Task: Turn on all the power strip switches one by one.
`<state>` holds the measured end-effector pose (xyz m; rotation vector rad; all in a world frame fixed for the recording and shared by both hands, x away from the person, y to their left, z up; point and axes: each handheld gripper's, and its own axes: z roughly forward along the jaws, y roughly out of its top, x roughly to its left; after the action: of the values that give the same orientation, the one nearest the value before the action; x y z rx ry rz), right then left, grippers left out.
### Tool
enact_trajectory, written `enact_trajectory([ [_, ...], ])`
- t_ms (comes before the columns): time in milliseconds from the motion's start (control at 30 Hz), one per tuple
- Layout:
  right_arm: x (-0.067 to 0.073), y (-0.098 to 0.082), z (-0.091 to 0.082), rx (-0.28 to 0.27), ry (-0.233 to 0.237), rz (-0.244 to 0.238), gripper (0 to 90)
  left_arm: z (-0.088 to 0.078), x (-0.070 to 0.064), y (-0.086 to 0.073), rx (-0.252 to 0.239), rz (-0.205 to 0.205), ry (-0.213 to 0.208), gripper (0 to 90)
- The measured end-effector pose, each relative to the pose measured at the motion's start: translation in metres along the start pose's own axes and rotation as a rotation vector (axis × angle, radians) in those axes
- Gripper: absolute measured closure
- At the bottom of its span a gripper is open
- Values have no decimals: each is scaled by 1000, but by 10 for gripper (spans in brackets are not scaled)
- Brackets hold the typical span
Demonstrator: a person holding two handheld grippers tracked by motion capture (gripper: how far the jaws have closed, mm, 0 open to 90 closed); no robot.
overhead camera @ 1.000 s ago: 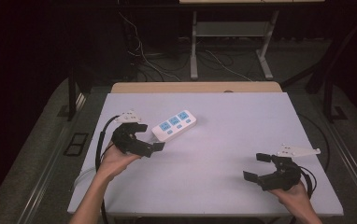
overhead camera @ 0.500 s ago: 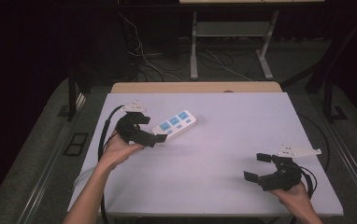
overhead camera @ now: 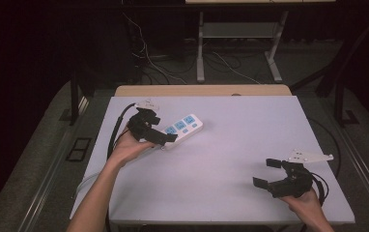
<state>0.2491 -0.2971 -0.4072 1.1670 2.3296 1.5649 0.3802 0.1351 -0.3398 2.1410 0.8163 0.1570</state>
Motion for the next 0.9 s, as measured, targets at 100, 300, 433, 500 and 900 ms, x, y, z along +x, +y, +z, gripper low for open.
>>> enact_trajectory([
  [100, 0, 0, 0, 0, 0, -1, 5, 4, 3, 4, 16, 4, 2, 0],
  [300, 0, 0, 0, 1, 2, -1, 5, 12, 9, 8, 41, 1, 10, 15],
  [433, 0, 0, 0, 0, 1, 0, 5, 20, 14, 9, 57, 1, 25, 44],
  [500, -1, 0, 0, 0, 0, -2, 5, 23, 17, 9, 64, -1, 34, 63],
  [900, -1, -1, 2, 12, -1, -6, 5, 37, 31, 5, 60, -29, 85, 289],
])
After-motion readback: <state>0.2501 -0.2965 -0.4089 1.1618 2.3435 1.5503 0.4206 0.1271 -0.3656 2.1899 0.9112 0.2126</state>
